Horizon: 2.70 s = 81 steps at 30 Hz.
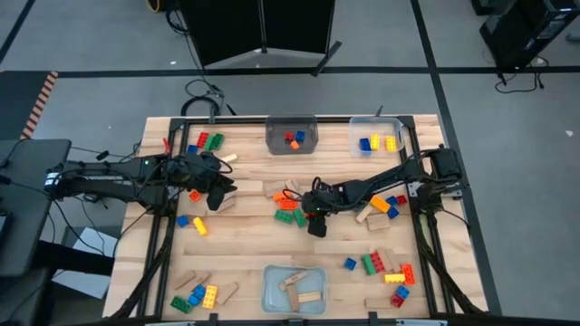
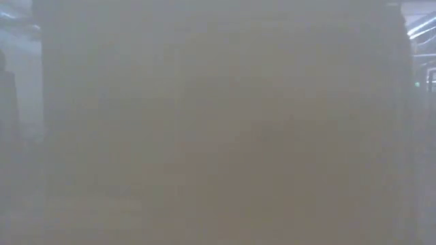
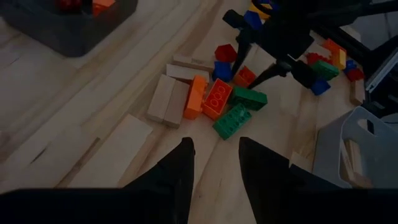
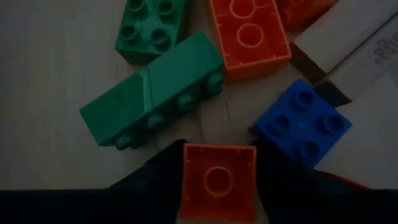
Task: Sort blocks by size
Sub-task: Put the small orange game piece into the black bin, then put the brown block into the gray bin
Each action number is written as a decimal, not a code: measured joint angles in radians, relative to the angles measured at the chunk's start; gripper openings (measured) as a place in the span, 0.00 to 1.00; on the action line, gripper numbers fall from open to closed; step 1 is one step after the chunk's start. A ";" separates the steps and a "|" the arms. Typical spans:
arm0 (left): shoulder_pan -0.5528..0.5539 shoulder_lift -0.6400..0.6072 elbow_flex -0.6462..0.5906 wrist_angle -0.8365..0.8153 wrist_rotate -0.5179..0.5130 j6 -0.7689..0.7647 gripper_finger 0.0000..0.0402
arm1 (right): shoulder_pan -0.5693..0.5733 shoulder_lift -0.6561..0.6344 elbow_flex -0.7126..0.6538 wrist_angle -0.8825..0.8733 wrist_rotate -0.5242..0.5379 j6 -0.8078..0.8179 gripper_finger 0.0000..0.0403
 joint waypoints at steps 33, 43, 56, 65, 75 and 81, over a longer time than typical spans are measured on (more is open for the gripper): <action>0.002 0.000 0.000 0.090 -0.240 0.027 0.34 | -0.550 0.193 0.773 -0.602 -0.031 -0.352 0.38; 0.002 0.000 0.000 0.099 -0.241 0.026 0.34 | -0.621 0.284 0.865 -0.762 -0.085 -0.277 0.60; -0.025 0.000 0.000 0.095 -0.179 0.071 0.33 | -0.598 0.114 0.866 -0.930 -0.021 -0.005 0.82; -0.126 0.000 0.000 0.032 -0.172 0.103 0.31 | -0.339 -0.119 0.706 -0.990 0.180 0.303 0.70; -0.268 0.119 0.054 -0.085 -0.142 0.054 0.30 | 0.077 -0.416 0.292 -0.873 0.243 0.707 0.68; -0.345 0.288 0.195 -0.276 -0.148 -0.099 0.30 | 0.251 -0.528 0.144 -0.873 0.334 0.990 0.68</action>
